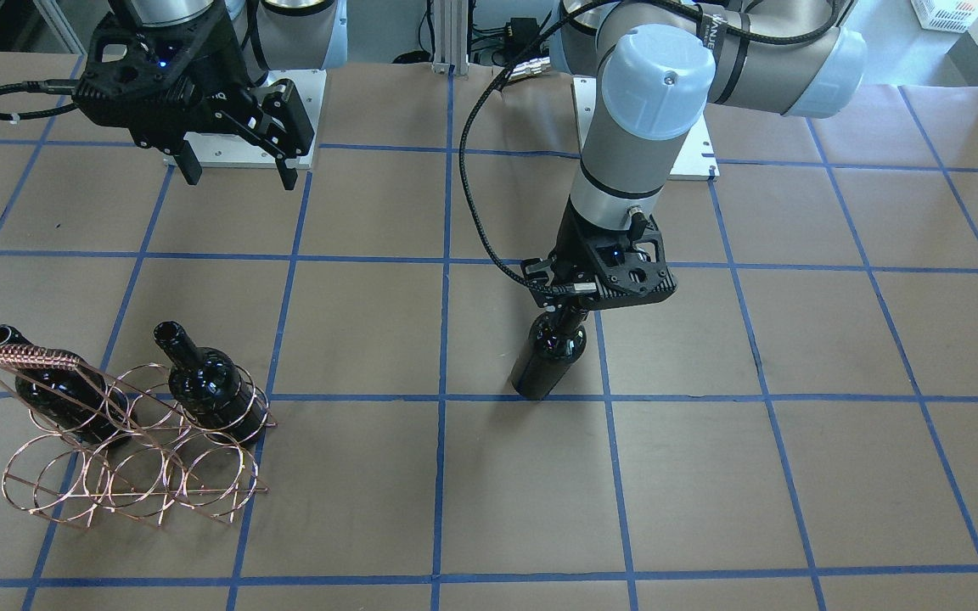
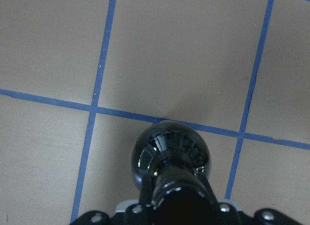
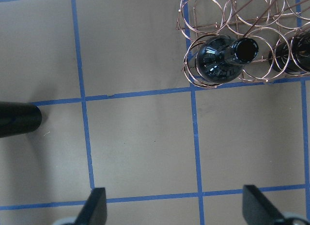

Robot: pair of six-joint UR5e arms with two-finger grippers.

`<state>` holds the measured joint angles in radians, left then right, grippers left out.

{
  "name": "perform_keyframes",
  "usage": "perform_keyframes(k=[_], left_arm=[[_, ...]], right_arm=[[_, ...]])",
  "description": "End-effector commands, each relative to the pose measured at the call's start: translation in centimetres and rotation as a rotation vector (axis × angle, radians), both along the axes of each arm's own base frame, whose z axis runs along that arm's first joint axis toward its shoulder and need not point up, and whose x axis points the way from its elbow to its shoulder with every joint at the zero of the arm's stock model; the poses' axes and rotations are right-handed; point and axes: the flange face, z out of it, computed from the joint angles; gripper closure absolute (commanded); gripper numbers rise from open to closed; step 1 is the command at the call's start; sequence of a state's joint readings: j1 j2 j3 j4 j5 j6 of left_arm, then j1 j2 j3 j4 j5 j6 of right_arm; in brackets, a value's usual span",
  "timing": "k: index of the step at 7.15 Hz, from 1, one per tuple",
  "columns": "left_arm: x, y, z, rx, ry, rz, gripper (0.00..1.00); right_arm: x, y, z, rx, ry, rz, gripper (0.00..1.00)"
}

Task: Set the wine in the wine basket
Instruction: 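Lower the bottle upright onto the table with the left gripper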

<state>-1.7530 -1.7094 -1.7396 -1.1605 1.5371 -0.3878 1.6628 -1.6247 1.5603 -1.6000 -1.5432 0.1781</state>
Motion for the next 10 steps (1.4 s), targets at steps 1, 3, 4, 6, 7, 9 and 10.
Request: perform_keyframes(k=[1, 3, 4, 6, 7, 9, 10], left_arm=[[-0.34, 0.10, -0.14, 0.003, 0.000, -0.003, 1.00], [-0.37, -0.05, -0.56, 0.011, -0.002, -0.006, 1.00], [-0.46, 0.00, -0.73, 0.015, -0.002, -0.012, 1.00], [-0.46, -0.03, -0.82, 0.017, -0.002, -0.015, 1.00], [-0.47, -0.02, -0.83, 0.019, 0.000, -0.005, 0.48], [-0.72, 0.13, -0.70, 0.016, -0.006, -0.013, 0.00], [-0.94, 0.57, -0.58, 0.038, 0.003, -0.024, 0.00]], right_arm=[[-0.01, 0.07, -0.08, 0.002, 0.000, 0.000, 0.00], [-0.01, 0.07, -0.08, 0.002, 0.000, 0.000, 0.00], [-0.01, 0.07, -0.08, 0.002, 0.000, 0.000, 0.00], [-0.01, 0.07, -0.08, 0.002, 0.000, 0.000, 0.00], [-0.01, 0.07, -0.08, 0.002, 0.000, 0.000, 0.00], [-0.01, 0.08, -0.16, 0.003, 0.000, 0.000, 0.00], [-0.01, 0.08, -0.16, 0.003, 0.000, 0.000, 0.00]])
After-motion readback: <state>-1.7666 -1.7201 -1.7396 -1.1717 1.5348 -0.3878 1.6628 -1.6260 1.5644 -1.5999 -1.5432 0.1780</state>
